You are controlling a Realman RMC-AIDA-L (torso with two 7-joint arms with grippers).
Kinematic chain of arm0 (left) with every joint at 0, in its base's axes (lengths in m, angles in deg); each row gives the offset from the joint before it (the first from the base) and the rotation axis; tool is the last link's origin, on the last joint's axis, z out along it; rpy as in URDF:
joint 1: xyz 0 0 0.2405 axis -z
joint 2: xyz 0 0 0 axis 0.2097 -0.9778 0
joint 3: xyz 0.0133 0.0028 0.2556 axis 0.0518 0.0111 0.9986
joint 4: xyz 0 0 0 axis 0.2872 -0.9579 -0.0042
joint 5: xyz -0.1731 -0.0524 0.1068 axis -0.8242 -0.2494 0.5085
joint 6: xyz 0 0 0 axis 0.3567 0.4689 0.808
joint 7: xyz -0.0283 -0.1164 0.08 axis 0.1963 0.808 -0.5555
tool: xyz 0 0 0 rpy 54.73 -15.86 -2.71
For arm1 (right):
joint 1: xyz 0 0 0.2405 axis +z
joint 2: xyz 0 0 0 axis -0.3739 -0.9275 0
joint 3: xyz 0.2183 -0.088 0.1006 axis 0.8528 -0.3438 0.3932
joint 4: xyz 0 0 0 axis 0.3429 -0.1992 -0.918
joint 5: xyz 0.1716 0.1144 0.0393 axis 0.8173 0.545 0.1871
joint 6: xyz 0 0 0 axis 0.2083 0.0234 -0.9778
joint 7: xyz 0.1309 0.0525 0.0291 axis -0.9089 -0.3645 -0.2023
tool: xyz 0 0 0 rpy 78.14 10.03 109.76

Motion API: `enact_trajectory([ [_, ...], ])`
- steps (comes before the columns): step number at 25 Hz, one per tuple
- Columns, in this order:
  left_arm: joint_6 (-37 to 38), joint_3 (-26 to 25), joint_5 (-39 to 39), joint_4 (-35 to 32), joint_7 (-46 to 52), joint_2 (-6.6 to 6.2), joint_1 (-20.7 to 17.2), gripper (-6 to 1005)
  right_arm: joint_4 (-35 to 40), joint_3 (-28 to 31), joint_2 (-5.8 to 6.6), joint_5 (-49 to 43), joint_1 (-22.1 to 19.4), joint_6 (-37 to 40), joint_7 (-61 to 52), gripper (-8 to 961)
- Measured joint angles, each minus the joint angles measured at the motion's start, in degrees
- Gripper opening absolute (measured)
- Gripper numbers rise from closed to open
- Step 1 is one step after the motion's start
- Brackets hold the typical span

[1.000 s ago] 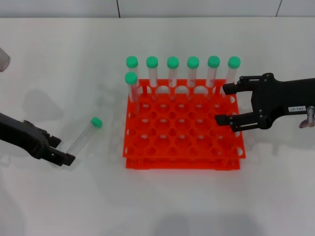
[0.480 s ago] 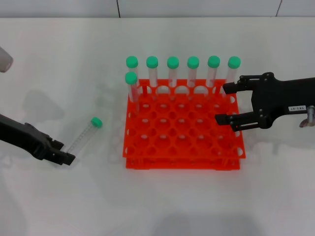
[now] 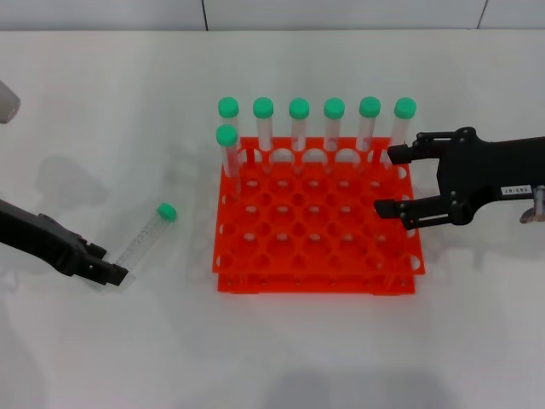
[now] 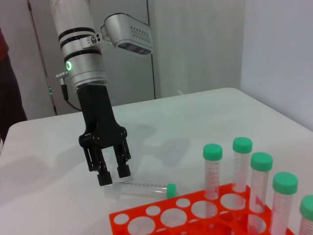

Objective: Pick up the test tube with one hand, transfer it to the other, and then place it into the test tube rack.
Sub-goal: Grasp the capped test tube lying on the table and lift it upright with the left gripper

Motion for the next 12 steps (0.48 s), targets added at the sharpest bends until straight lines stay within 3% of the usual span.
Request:
enact_trajectory([
  [12, 0.0, 0.1, 1.4, 0.2, 1.2, -0.26, 1.7, 590, -0.4, 0.3, 0.00, 0.0, 0.3, 0.0, 0.2, 796],
])
